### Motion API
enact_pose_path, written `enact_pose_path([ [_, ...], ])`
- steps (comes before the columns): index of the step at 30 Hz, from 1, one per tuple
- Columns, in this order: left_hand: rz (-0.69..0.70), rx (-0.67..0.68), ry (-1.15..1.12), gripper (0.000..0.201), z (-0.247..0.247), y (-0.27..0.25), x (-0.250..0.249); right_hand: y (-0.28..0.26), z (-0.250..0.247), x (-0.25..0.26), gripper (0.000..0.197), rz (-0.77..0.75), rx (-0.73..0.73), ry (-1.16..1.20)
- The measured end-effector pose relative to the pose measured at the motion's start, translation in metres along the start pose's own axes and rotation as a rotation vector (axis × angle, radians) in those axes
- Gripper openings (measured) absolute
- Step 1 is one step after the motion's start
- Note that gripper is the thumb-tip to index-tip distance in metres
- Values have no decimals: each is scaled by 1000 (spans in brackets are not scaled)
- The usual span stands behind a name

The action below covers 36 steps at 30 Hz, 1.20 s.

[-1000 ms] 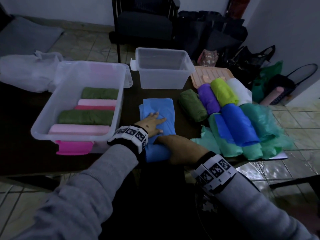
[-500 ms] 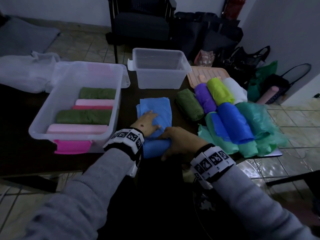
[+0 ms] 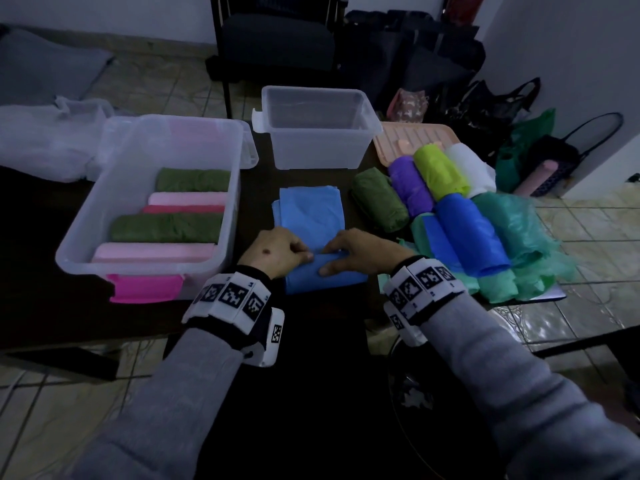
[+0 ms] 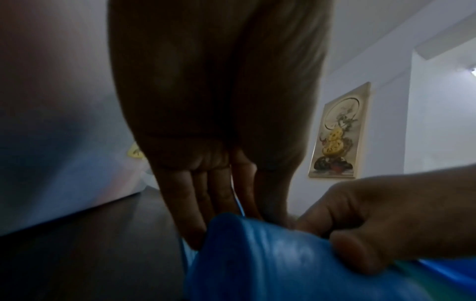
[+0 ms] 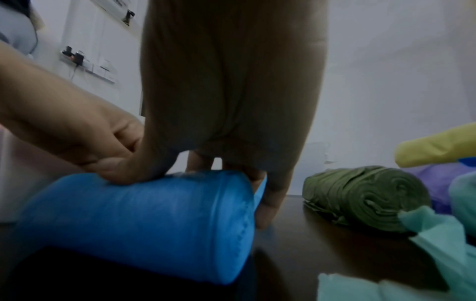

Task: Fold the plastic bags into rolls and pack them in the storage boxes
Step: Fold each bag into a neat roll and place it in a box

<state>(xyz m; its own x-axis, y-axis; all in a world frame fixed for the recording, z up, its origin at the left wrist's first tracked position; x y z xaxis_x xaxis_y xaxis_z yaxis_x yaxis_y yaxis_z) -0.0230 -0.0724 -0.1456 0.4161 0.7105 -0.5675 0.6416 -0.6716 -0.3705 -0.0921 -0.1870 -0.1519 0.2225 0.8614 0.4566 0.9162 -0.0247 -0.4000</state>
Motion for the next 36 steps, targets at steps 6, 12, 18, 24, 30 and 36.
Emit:
enact_pose_path([
  [6,-41,22,-25,25,7,10,3,-17,0,23,43,10,-282,-267],
  [12,-45,-8,11,28,7,14,2,-31,33,28,61,-1,-325,-373],
  [18,82,-180,-38,22,-7,3,-8,-11,14,26,48,53,-228,-325],
  [24,68,-33,-29,35,-3,0,-9,7,-9,16,53,134,-7,-148],
  [30,39,69,-7,31,2,3,-8,-1,-3,11,48,166,34,-86],
  [36,57,81,37,31,5,-1,-12,-33,11,34,43,52,-363,-291],
])
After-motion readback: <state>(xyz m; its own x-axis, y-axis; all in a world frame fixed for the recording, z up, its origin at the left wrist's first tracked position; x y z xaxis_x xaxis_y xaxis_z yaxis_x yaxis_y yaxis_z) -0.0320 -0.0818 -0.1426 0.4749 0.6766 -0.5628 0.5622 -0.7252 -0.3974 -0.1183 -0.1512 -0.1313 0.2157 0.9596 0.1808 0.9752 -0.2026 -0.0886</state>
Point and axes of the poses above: each hand's wrist, its own y-axis towards the middle knuckle, its own z-axis out of the palm, x = y × z, the point moved 6 cm from there along y, towards the middle knuckle
